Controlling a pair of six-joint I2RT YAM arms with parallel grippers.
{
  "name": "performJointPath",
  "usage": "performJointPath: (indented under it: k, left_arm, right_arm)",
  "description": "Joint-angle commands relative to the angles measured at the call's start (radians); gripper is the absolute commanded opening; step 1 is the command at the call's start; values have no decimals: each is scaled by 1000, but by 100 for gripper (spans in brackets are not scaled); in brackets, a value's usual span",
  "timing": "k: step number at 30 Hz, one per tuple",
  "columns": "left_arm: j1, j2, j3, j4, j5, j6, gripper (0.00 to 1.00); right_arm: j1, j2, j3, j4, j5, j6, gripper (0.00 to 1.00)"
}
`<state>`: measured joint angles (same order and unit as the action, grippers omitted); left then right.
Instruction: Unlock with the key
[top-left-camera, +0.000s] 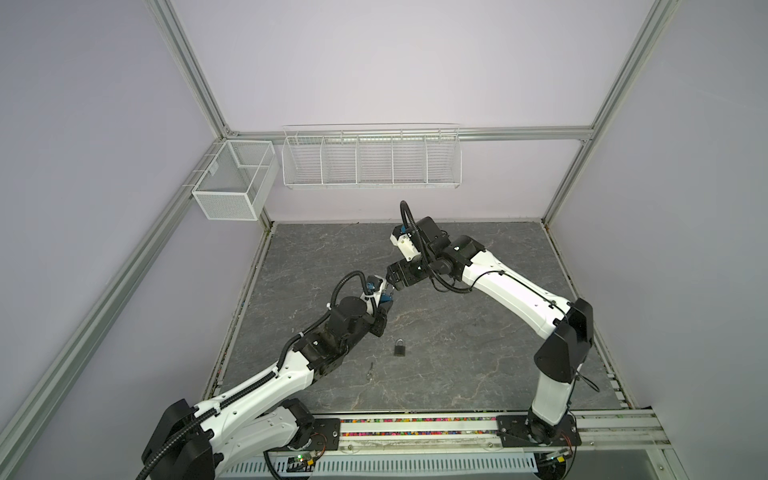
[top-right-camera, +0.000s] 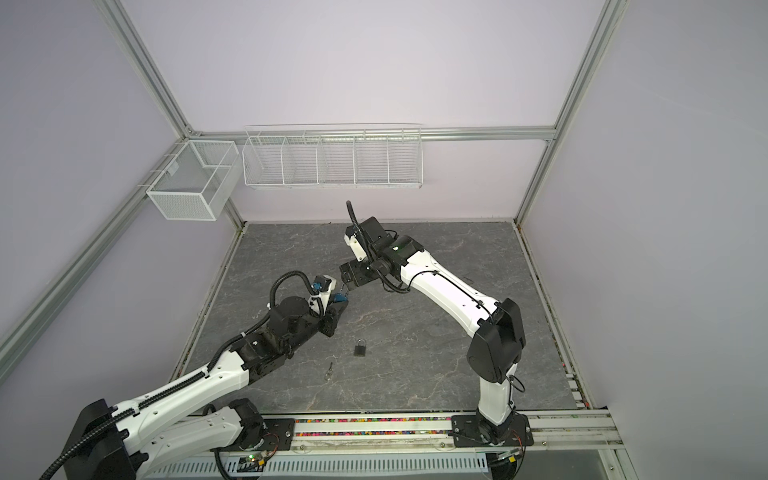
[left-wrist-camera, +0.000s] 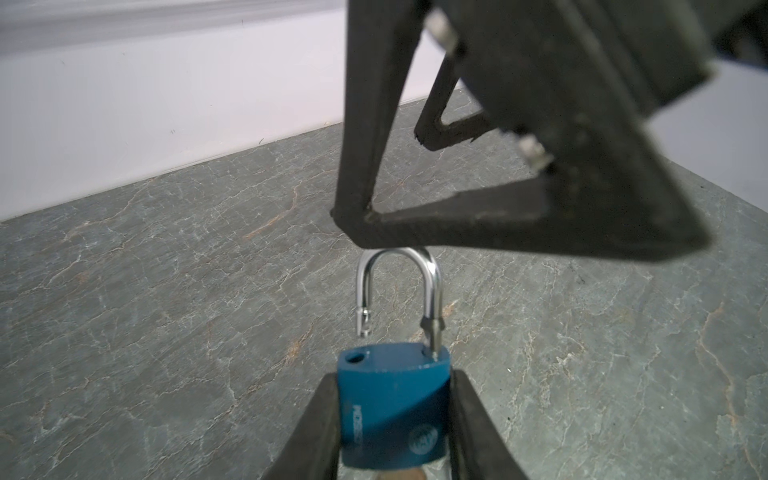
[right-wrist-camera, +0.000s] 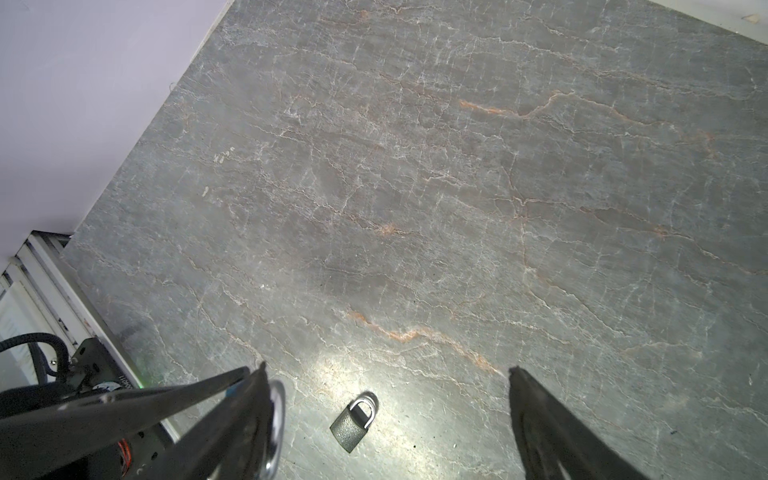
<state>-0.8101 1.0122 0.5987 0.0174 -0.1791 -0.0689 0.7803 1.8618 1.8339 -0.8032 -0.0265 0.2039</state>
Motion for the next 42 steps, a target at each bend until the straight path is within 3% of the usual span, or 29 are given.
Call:
performJointPath:
  k: [1,14,27,42]
  left_arm:
    - [-1,-24,-12,41,-5,16,0]
    - [-1,-18,-10,44,-2,19,0]
    - [-1,-24,-15,44,-23,9,0]
    - [-1,-27,-22,52,-31,6,0]
  right_arm:
    - [-5,16,27,-46,1,-56,90]
    - [-1,43,81,-87,-35,-126,91]
    - [-9,167,228,-232,33,-125,92]
    - [-29,120,156,-232,14,-146,93]
